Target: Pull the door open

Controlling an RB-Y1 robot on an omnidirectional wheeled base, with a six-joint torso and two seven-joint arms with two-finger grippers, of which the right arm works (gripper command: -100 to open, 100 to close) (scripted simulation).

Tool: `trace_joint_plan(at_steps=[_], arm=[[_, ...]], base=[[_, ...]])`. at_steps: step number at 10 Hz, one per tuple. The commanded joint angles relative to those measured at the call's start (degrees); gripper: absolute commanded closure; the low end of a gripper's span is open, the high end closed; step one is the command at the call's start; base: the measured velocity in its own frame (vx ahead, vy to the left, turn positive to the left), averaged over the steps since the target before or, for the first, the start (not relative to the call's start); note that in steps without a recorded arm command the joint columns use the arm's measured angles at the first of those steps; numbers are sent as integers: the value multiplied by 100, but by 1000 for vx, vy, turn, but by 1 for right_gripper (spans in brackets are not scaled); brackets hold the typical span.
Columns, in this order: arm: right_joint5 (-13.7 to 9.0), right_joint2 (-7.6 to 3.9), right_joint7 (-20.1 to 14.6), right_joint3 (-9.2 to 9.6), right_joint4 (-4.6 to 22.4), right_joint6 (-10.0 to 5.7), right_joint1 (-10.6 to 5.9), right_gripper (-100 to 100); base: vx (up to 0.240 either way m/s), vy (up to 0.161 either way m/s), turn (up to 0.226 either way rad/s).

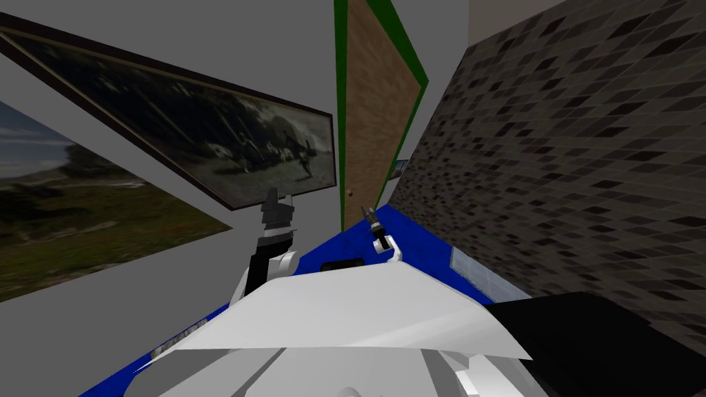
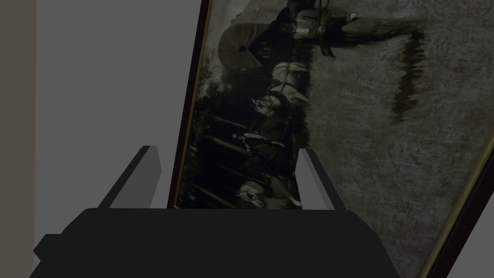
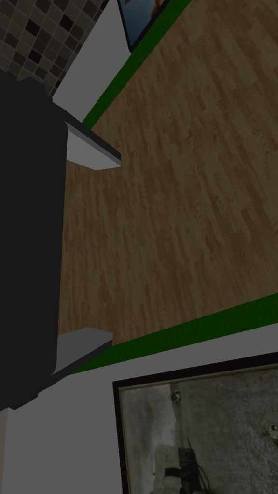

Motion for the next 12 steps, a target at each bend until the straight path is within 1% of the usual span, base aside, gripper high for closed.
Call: trace_joint_plan(at_steps=[1,8,9,10,11,12], arm=[[120,-15,186,22,171,4,-84,-100],[580,-75,856,102,847,28,-425,-100],[690,-88,1017,122,1010,33,-507,-100],[746,-94,1098,131,1091,36,-548,-100],[839,-104,1234,148,1229,41,-618,-100],[883,-109,1299,155,1294,43,-650,-100]], base=[[82,-61,121],[75,-66,114],[94,-74,142],[99,-89,168],[105,-92,126],[108,-87,89]])
